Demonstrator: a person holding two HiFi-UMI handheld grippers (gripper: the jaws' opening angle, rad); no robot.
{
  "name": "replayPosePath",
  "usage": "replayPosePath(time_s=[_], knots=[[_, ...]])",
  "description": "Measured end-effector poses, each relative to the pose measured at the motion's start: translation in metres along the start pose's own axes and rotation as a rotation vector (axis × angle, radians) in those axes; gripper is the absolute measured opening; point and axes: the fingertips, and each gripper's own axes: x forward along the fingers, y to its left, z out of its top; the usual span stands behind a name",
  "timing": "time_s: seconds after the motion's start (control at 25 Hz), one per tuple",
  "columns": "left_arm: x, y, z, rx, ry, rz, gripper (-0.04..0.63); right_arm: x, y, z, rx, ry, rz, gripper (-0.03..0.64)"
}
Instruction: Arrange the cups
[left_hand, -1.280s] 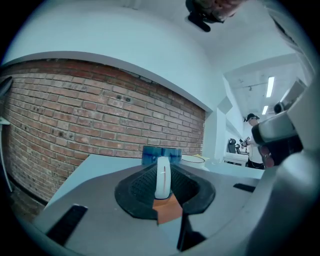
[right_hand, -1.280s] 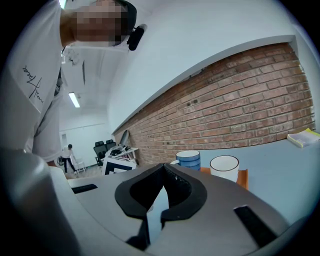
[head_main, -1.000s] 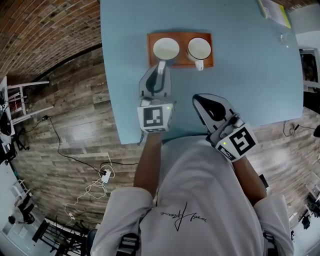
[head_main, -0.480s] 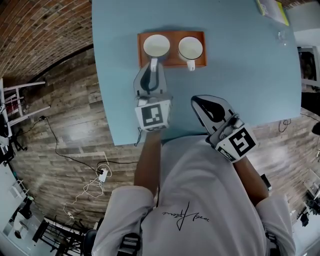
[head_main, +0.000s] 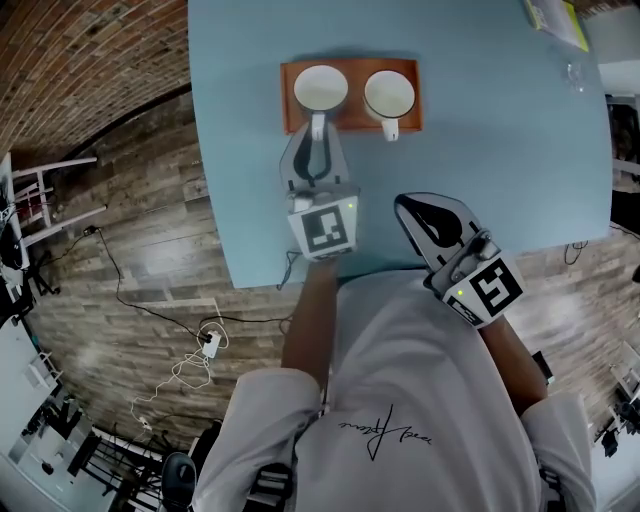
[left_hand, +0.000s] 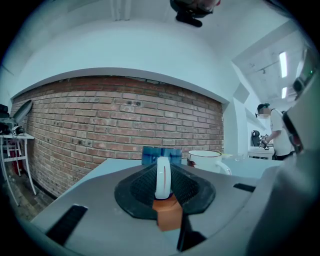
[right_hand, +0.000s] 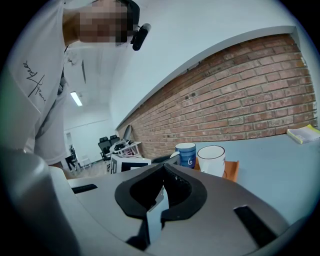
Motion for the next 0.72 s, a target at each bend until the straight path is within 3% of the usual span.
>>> replayPosePath(time_s=[0.72], knots=[[-0.001,-0.003,-0.012,0.035,-0.003,0.024,0.064,-0.006,-0.004,-0.011,0.011,0.030,-0.043,0.021]])
